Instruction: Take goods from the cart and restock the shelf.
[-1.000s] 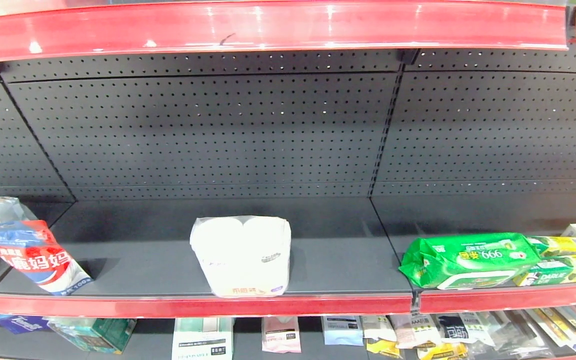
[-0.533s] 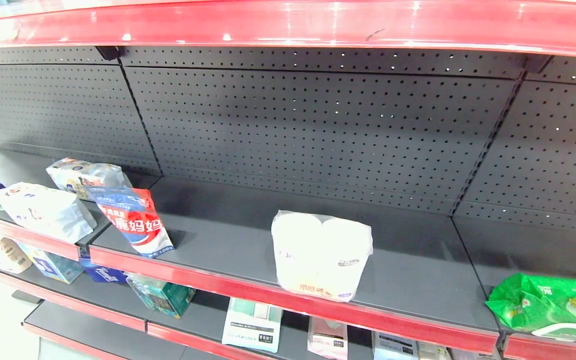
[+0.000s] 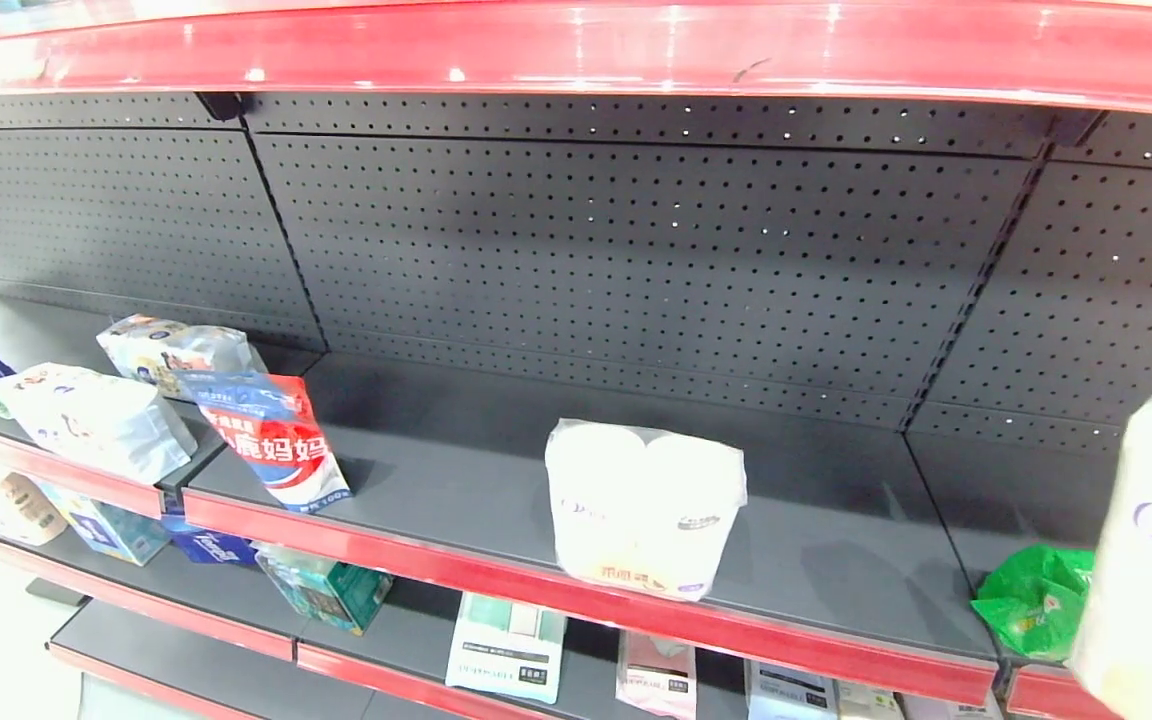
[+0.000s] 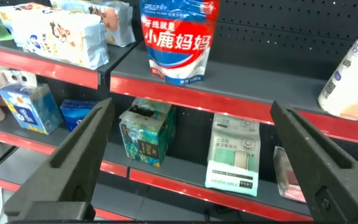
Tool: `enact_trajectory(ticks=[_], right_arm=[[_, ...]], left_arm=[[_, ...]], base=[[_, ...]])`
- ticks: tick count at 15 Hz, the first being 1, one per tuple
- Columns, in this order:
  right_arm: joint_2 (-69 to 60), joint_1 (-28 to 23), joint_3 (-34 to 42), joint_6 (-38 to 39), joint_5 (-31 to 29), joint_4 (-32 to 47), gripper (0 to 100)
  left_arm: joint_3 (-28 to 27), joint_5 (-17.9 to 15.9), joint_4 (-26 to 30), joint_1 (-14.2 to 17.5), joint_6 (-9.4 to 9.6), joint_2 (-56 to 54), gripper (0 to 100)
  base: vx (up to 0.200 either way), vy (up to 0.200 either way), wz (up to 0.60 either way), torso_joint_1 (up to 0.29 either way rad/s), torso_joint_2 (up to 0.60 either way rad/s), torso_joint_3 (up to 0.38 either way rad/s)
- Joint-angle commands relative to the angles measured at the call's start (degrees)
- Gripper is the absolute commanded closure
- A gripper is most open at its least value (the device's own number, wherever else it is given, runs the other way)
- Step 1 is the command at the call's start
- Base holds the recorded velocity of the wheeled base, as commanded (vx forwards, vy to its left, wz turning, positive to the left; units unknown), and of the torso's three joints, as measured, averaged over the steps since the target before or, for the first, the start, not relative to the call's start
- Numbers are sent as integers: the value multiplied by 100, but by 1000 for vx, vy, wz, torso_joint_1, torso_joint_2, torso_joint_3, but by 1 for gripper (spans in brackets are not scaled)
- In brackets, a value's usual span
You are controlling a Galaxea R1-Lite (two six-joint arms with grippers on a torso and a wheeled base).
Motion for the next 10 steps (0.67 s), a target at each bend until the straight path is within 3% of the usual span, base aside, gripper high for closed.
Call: enact_trajectory(ticks=[1,6,10], right_arm=[[496,53,68,121,120,-1,100],[1727,18,235,956,287,-1205,100],[2553,-316,464,991,472,-2137,100]], left_arm=[[1,0,-3,1,-4,-2,0],[1,0,-3,1,-4,-2,0],[1,0,-3,1,-4,-2,0]], base=[[0,0,0,0,0,0],[0,0,0,0,0,0],[0,0,0,0,0,0]])
